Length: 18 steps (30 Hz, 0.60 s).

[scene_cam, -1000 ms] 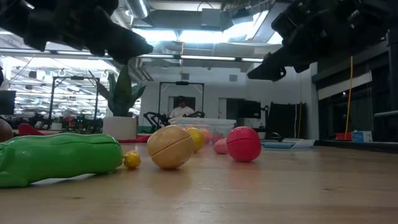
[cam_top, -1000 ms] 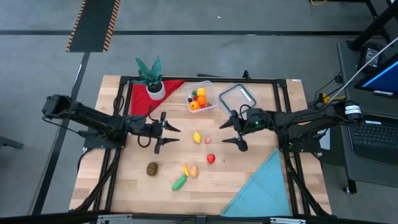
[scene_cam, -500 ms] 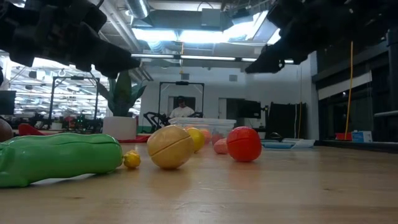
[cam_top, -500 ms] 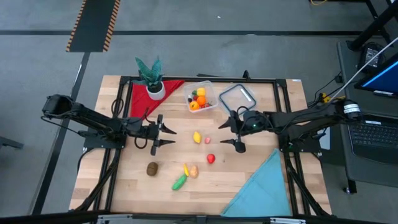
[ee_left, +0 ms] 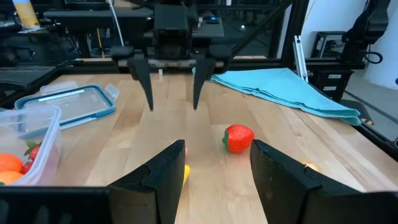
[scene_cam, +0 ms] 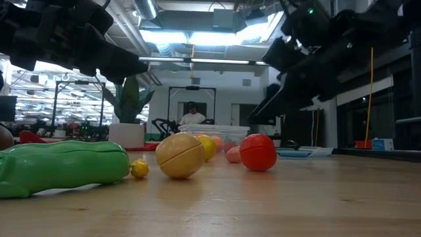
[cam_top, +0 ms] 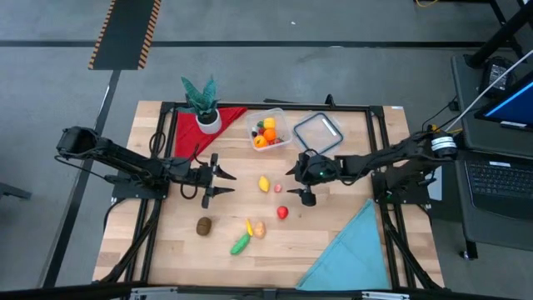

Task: Pick and placing Produce into tupperware
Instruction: Put the pink peach into the transparent container

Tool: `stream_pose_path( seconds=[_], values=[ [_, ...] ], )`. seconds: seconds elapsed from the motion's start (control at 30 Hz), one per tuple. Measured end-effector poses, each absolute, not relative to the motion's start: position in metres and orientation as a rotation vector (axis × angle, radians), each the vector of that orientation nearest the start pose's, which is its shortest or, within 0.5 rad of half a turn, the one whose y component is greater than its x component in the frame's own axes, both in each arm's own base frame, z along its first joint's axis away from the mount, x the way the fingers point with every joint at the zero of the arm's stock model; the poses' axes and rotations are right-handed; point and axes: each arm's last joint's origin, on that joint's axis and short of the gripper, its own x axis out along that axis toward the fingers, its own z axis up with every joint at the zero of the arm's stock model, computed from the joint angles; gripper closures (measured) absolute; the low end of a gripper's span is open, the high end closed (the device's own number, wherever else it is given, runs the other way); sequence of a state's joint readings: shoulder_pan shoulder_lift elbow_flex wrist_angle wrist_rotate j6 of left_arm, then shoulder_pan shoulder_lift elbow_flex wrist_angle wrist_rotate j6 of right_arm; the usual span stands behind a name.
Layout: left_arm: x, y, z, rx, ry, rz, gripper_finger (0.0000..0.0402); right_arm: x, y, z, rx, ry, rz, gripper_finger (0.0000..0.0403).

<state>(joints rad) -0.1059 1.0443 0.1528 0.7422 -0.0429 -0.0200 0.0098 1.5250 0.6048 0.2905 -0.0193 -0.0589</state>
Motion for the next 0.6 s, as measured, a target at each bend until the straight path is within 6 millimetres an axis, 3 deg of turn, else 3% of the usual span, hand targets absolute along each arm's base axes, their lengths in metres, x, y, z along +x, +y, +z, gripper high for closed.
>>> stream_pose_path(
  seconds=[0.6],
  values=[
    [0.183,-0.018,0.164,-0.013,0.150,-0.061,0.0227,0.298,-0.002,0.122,0.007,0.613,0.010,0.0089]
  ],
)
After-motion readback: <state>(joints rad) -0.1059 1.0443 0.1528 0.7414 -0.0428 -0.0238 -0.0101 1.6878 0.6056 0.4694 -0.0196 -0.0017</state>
